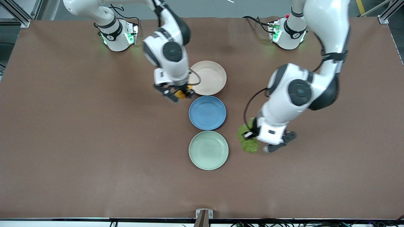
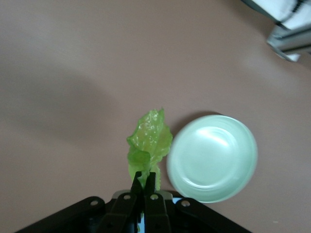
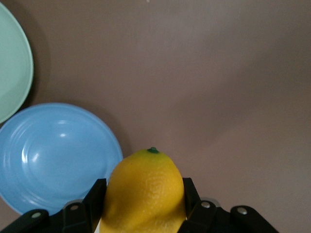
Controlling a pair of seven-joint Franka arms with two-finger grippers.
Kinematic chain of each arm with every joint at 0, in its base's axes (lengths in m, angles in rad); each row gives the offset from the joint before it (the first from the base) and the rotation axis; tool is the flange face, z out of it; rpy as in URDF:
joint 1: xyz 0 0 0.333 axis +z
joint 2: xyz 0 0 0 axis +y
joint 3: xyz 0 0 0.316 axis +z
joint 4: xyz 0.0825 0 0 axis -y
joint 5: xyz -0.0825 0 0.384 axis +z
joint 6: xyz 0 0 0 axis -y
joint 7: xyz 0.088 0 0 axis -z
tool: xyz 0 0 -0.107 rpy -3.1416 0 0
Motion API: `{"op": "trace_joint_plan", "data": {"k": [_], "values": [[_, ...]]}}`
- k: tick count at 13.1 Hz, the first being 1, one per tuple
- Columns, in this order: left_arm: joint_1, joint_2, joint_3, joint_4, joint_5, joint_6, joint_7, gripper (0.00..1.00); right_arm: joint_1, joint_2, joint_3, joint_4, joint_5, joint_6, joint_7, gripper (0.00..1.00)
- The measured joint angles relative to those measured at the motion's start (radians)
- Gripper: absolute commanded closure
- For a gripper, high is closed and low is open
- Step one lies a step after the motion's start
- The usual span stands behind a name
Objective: Pick lemon and lettuce from plates
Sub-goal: 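Lift the lettuce off the plate while the right gripper carries the lemon away, then lower the lettuce onto the table while the right gripper sets down the lemon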
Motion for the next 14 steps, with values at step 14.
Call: {"op": "trace_joint_plan", "data": {"k": [14], "values": [[0.283,-0.004,-0.069,-0.546,0.000,0.627,0.388,0.98,-0.610,0.061,0.002,-0.290,0.002,0.443,-1.255,1.00]]}}
